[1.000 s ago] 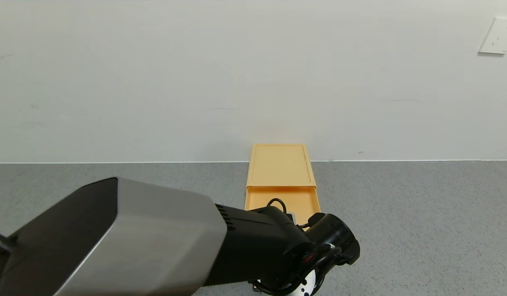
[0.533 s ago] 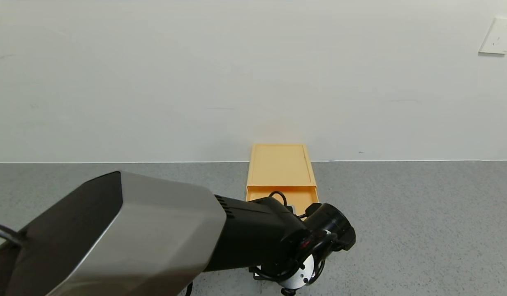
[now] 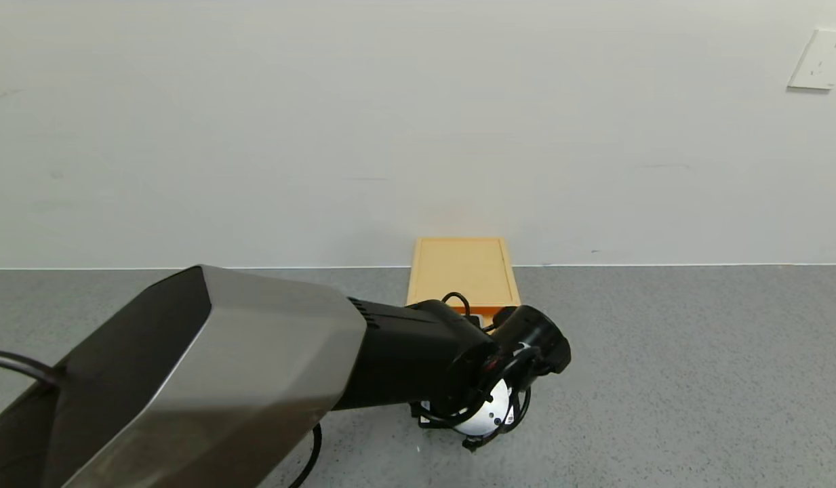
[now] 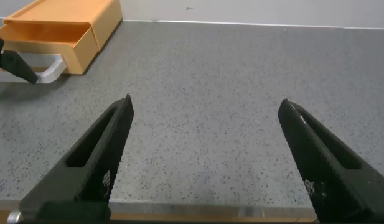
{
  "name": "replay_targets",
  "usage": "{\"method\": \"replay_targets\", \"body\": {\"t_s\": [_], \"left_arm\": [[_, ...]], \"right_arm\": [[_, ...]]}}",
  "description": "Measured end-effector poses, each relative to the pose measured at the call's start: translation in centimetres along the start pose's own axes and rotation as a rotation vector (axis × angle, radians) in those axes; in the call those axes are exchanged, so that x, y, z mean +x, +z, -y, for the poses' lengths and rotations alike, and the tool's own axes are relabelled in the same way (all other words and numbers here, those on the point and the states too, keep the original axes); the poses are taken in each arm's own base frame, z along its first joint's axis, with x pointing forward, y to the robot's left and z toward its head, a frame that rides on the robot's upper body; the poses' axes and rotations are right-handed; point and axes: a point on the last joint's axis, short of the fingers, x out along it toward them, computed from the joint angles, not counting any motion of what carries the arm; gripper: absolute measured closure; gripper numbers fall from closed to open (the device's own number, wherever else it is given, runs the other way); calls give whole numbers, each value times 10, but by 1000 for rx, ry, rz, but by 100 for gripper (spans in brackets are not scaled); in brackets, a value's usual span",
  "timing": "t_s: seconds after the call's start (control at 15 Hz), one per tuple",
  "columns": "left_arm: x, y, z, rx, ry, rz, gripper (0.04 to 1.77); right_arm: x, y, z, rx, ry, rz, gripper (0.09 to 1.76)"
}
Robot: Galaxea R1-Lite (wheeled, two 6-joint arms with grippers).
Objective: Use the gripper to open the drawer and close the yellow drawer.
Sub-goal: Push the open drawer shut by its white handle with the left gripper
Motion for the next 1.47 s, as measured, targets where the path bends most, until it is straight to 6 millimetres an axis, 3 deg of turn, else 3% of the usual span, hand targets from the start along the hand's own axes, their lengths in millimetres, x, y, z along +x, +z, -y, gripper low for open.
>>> {"method": "replay_targets", "body": {"t_s": [0.47, 1.47], "left_arm": [[12, 23, -1, 11, -13, 41, 9], [16, 40, -2, 30, -5, 88, 9]], "right_arm": [[0, 0, 0, 0, 0, 0, 14], [0, 0, 0, 0, 0, 0, 14]]}}
